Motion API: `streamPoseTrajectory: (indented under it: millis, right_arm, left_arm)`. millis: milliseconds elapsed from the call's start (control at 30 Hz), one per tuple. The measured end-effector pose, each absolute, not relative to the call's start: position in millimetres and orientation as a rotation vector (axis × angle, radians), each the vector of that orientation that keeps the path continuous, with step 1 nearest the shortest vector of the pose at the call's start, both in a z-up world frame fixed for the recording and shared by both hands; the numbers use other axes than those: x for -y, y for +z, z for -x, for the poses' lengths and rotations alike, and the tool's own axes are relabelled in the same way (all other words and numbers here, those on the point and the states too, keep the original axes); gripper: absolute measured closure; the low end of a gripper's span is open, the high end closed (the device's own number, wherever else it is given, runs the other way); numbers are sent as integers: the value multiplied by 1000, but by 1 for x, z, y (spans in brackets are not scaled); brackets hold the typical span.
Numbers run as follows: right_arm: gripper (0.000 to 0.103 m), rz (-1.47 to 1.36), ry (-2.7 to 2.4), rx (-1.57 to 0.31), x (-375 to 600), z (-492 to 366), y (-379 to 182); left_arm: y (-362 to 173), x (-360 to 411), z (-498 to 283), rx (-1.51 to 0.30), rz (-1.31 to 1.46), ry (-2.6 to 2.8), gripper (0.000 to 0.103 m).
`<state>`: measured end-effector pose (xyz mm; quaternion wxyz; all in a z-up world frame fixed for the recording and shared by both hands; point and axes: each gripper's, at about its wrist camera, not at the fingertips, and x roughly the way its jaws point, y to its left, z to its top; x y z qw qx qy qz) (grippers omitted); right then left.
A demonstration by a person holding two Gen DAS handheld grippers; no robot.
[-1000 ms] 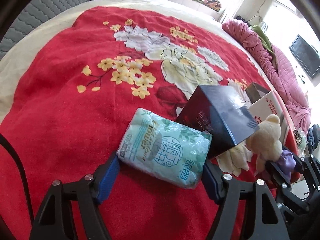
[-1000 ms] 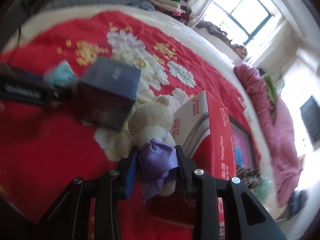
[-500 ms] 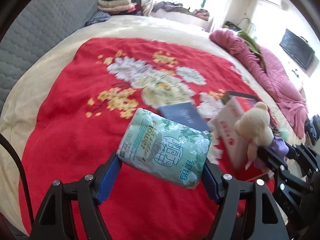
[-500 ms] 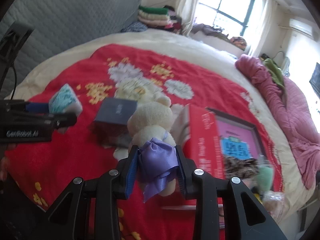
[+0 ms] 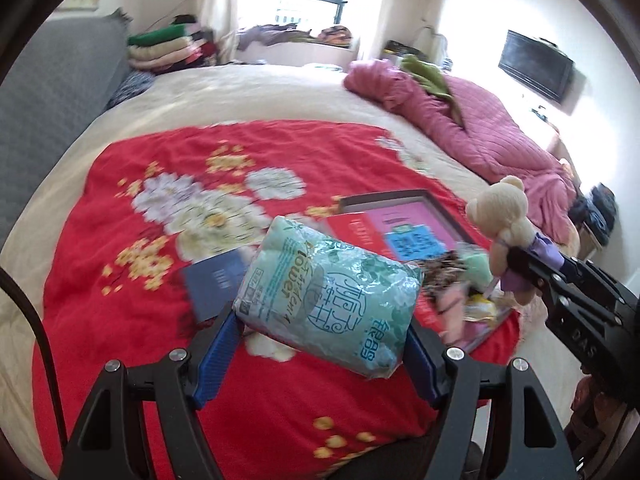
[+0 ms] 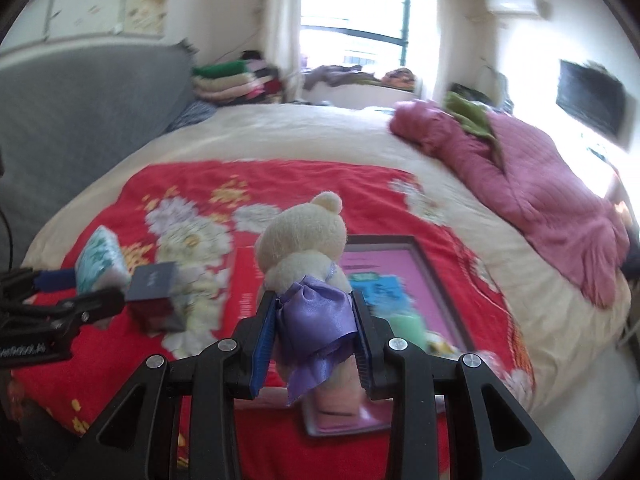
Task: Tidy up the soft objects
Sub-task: 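Carry the mint pack and teddy bear over the pink book tray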
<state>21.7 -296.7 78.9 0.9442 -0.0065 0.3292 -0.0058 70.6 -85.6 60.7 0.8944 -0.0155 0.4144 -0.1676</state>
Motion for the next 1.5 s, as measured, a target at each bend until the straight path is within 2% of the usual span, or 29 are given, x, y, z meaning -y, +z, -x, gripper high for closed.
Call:
streamPoseTrajectory:
  millis: [367, 667, 1500]
  right_arm:
    - [68, -146, -134, -627, 393, 15, 93]
    - [68, -200, -176, -633, 427, 25, 85]
    - [68, -265, -185, -741, 456, -9, 26]
  left_arm:
    - [73, 181, -64, -850, -84, -468, 29]
    - [57, 241, -65, -882, -158, -537, 29]
    - [-13, 307, -99, -1008, -246, -570, 29]
